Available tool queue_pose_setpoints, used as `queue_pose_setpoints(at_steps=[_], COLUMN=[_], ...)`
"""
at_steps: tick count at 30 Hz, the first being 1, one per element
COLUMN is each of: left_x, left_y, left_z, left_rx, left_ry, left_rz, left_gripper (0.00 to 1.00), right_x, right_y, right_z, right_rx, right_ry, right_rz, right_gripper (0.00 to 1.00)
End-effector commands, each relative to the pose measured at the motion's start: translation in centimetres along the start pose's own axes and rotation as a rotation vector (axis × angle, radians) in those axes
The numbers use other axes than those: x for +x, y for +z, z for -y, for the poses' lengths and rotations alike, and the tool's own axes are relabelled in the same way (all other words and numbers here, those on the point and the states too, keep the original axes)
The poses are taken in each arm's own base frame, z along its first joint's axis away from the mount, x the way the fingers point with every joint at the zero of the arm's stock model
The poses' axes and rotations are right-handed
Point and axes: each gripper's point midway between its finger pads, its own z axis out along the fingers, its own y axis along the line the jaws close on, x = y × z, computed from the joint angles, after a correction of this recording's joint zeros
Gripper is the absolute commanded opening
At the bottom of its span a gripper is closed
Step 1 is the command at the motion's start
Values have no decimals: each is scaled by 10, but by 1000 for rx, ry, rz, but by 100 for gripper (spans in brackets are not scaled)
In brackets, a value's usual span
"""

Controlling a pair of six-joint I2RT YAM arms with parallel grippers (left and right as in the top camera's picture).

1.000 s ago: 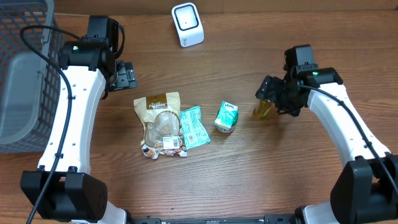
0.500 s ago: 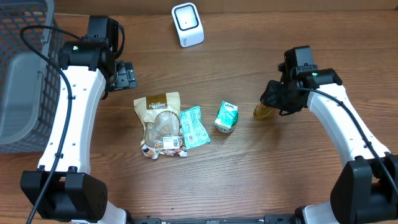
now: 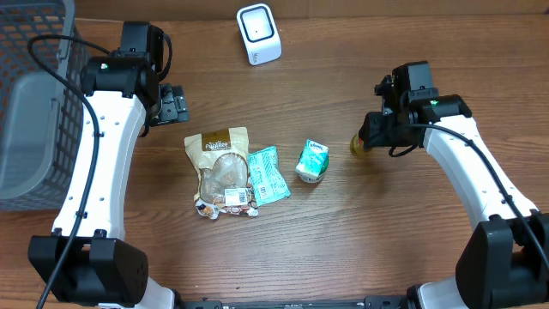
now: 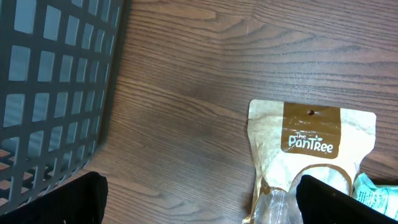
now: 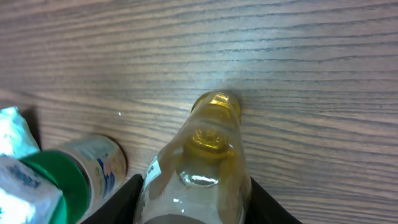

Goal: Scan the item barcode
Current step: 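Lower the right gripper around the Vim bottle neck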

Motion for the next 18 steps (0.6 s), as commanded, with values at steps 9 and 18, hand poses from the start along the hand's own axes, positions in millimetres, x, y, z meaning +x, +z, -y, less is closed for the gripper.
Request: queue_pose_setpoints(at_steps=[9,18], left_x=[-5,-5], left_y=[-1,-1], left_z=[-3,-3], left_rx=[-11,-11], left_ry=[0,0], left_rz=[12,12], left_gripper=[100,99], right_x=[6,16], right_y=[-25,-26], right_z=[-3,-2], right_rx=[13,16], right_ry=[-51,-48], right_rz=[-72,-113], right_gripper=[41,41])
